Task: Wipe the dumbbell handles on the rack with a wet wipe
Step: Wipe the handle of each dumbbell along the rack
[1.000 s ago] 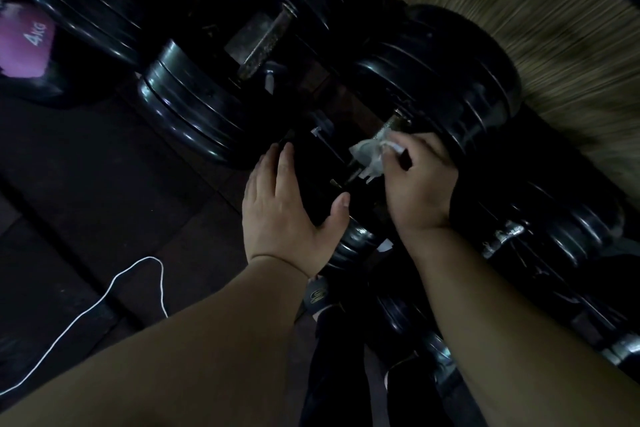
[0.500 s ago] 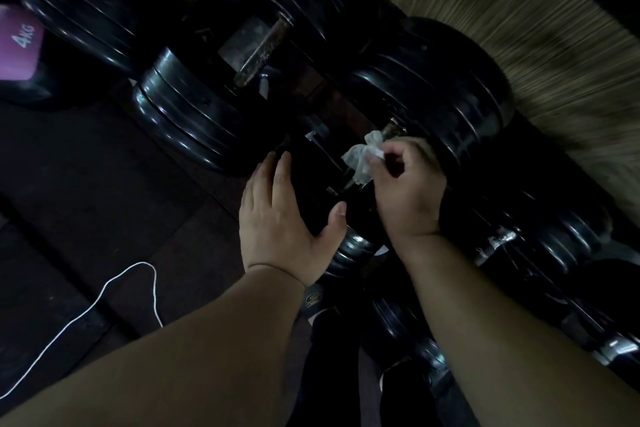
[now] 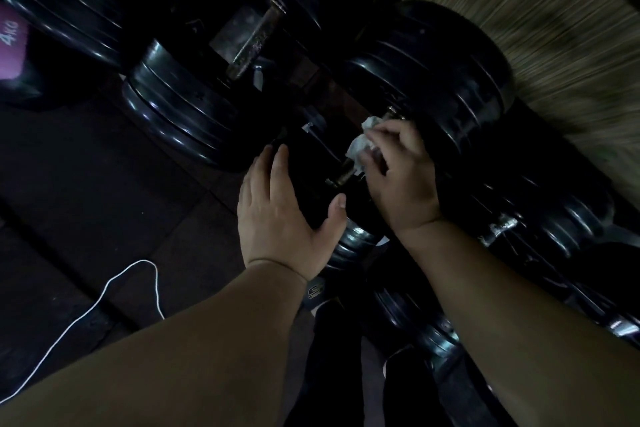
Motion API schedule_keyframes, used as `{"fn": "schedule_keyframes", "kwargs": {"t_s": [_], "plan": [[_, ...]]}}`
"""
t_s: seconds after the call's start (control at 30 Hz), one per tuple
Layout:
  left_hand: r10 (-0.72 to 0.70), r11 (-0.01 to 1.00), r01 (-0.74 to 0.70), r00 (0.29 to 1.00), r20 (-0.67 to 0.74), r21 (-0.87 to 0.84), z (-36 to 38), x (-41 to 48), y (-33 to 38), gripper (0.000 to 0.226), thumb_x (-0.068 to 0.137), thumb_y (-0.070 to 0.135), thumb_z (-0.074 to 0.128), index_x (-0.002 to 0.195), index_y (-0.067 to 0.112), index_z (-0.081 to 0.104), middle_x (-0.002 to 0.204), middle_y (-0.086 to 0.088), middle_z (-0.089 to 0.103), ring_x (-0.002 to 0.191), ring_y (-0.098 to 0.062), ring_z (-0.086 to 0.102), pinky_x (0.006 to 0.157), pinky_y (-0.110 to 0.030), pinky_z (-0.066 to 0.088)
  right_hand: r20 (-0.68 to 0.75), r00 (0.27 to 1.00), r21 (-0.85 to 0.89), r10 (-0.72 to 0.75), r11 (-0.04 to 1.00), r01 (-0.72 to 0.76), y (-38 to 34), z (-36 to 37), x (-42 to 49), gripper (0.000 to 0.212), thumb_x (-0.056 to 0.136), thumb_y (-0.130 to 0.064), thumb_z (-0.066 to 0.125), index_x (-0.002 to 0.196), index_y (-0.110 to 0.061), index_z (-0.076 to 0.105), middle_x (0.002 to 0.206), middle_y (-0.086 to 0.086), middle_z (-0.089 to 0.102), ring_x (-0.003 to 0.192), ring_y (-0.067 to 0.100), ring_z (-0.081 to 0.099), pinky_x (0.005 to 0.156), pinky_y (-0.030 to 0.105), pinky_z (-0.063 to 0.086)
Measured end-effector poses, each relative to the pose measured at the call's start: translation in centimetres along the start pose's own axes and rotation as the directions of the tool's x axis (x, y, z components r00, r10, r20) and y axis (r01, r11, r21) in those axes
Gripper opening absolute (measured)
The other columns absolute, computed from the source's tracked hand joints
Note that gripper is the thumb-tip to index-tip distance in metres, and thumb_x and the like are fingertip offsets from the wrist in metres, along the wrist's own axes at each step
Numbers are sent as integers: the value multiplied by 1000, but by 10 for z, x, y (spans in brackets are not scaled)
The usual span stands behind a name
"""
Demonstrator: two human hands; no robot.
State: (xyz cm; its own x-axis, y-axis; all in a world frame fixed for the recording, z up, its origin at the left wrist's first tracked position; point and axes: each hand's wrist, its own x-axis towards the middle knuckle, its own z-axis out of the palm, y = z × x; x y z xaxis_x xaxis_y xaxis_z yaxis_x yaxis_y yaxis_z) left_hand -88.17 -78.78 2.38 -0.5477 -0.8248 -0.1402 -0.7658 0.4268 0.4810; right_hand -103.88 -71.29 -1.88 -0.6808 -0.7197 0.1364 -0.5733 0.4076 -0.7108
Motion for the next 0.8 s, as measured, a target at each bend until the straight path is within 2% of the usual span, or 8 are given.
{"fn": "schedule_keyframes", "kwargs": {"t_s": [0.13,0.3,0.43,0.47,0.57,0.67,0.73,0.8], "plan": [[10,1000,-10,1000,-1,-4,-1,0,0,95,84,67,52,155,6,36,158,-17,40,148,-34,38,117,-57,38,209,972,-45,-110,992,121,-3,-2,1,21,93,-2,66,114,0,69,122,10,60,116,18,62,91,27,56],[16,1000,-16,1000,-3,-6,0,1,0,95,85,68,52,155,5,37,158,-17,41,148,-33,37,118,-56,37,124,992,-92,-35,995,47,-5,-14,15,17,94,-2,61,108,-1,71,121,10,60,114,17,62,93,25,53],[6,1000,-6,1000,9,-9,0,1,-1,96,84,69,52,155,7,36,158,-16,40,148,-33,37,117,-57,37,161,987,-72,26,997,-14,-5,-10,-6,17,90,-5,69,106,-4,74,106,4,63,92,17,67,75,35,60],[8,1000,-8,1000,9,-10,0,2,-1,96,83,69,52,155,7,36,158,-16,40,148,-34,37,117,-57,37,146,988,-59,49,997,-41,-5,-9,-9,17,88,-4,71,105,-4,74,103,4,64,88,16,67,72,32,60],[21,1000,-21,1000,0,-5,1,2,-1,95,84,68,52,154,6,37,158,-16,40,147,-34,38,116,-57,38,-29,978,-8,206,978,-206,-11,-8,-2,14,87,-5,72,101,-5,76,104,2,65,91,5,62,77,5,48],[11,1000,-11,1000,2,-13,0,2,1,94,83,67,53,154,7,37,158,-14,40,147,-34,38,114,-58,40,-189,909,73,371,928,-364,-21,-1,6,13,88,-10,71,100,-10,76,108,-2,66,98,2,62,80,0,44],[13,1000,-13,1000,-7,-9,0,2,1,93,83,66,53,153,7,38,158,-14,41,146,-34,39,114,-58,40,-192,862,136,470,882,-451,-30,3,-1,12,90,-14,71,99,-14,77,109,-6,65,98,-1,61,80,2,45],[17,1000,-17,1000,-13,-9,0,1,0,93,83,65,54,153,6,39,157,-14,41,146,-34,39,116,-56,39,-32,837,186,546,827,-531,-32,4,-14,10,88,-17,74,97,-17,77,106,-10,65,97,-2,62,80,5,48]]}}
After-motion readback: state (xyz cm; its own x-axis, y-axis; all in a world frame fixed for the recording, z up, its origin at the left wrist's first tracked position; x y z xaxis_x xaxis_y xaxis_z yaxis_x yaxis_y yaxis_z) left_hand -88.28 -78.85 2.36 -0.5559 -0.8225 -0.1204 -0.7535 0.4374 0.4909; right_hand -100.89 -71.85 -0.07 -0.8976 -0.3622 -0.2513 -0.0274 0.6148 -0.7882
